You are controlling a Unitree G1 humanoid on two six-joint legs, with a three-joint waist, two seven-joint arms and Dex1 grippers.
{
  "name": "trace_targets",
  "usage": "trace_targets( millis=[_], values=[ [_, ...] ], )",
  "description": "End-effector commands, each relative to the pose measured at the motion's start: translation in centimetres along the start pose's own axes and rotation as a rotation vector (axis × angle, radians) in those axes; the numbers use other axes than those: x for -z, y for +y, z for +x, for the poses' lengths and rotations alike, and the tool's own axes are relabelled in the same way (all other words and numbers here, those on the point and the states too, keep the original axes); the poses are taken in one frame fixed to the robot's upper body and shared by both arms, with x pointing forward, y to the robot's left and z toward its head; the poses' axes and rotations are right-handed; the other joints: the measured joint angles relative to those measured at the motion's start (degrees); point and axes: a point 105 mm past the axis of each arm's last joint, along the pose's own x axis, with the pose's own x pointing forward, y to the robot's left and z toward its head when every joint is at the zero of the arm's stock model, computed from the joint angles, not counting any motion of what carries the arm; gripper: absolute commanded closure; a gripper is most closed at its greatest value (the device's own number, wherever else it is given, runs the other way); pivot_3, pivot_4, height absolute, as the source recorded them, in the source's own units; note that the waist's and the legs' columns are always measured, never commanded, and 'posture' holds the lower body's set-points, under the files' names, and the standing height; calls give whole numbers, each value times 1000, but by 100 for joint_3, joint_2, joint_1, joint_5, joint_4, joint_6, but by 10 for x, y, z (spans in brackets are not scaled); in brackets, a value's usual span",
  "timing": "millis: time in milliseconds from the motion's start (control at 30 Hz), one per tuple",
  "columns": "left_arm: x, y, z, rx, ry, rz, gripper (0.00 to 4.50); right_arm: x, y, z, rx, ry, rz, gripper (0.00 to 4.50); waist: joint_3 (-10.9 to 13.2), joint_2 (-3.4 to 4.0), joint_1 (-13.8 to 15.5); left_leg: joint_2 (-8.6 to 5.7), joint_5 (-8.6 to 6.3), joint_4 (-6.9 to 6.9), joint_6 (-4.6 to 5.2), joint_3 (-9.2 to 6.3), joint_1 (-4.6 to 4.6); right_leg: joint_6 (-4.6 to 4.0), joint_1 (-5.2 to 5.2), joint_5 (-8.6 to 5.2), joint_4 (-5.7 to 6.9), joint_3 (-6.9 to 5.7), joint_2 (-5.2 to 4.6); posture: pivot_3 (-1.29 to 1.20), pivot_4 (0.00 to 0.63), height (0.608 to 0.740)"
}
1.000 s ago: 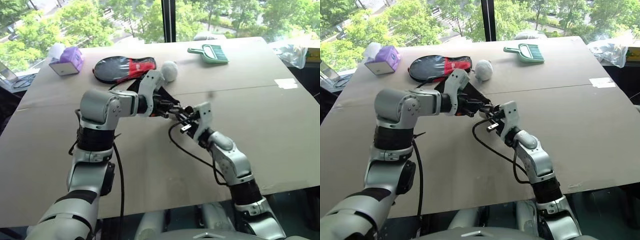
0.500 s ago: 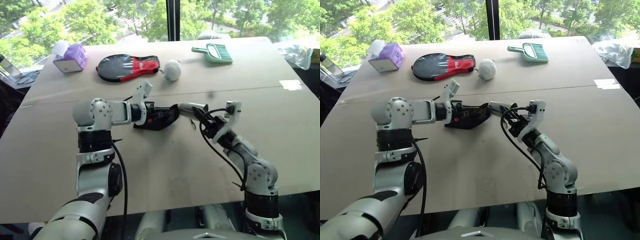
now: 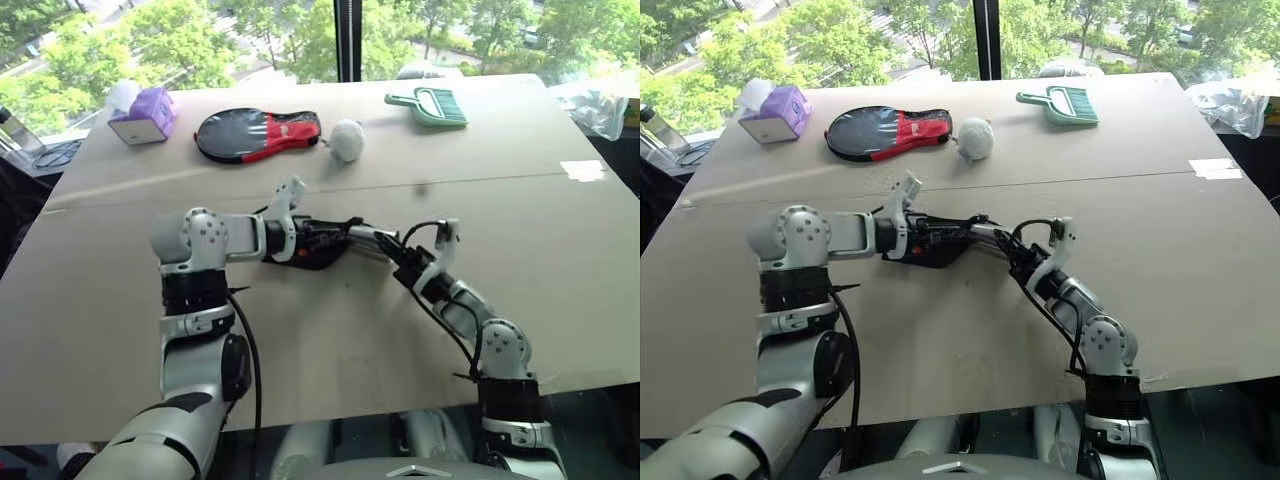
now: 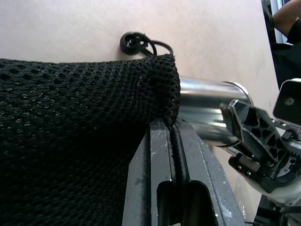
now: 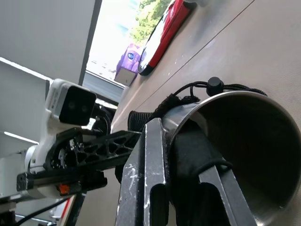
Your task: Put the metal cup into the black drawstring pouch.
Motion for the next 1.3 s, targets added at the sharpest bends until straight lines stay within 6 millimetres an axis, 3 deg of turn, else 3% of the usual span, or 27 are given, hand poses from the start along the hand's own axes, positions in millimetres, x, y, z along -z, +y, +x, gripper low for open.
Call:
trace_targets(
  millis=[33,200,367,533,733,1000,1100,1300],
  values=[
    [-6,-7,-7,17,-43,29,4500,-3,19,14,-94,-102,194,4474,0,0,2,0,0,1,0,0,0,0,1,0,0,-1,0,0,150,740],
    [-17,-7,-13,3,-99,91,4500,-7,24,13,-108,-92,162,4474,0,1,-10,0,0,0,0,1,0,0,-1,0,1,0,1,0,150,740],
    [-30,-11,-21,-22,-127,294,4500,6,43,14,-136,15,-90,4474,1,1,-12,0,0,-6,0,1,-1,0,-3,0,-1,1,1,0,150,740],
    [-35,-8,-19,-92,-46,763,4500,19,53,20,-168,91,-273,4474,1,2,-2,-1,0,-7,-1,1,0,0,-2,0,-5,2,0,0,150,740],
    [-42,0,-19,-89,99,1195,4500,8,49,27,-134,58,-404,4474,2,3,23,-1,0,-11,-1,-1,-3,-1,-3,-1,-13,-1,0,0,150,740],
    [-72,18,-20,-223,106,1581,4500,-8,46,30,-80,-13,-528,4474,3,3,0,-1,0,-11,0,-2,-19,-1,-20,-1,-12,-3,1,0,150,740],
    [-76,21,-17,-220,72,1557,4500,-3,47,34,-78,-1,-625,4474,3,3,1,-3,0,-8,1,-1,-27,-1,-27,0,-11,-4,0,0,150,740],
    [-72,9,-15,-98,69,1288,4500,4,58,41,-158,-17,-704,4474,3,3,-66,-4,0,0,1,-3,-51,-1,-47,0,-2,-9,1,0,150,740]
  ],
)
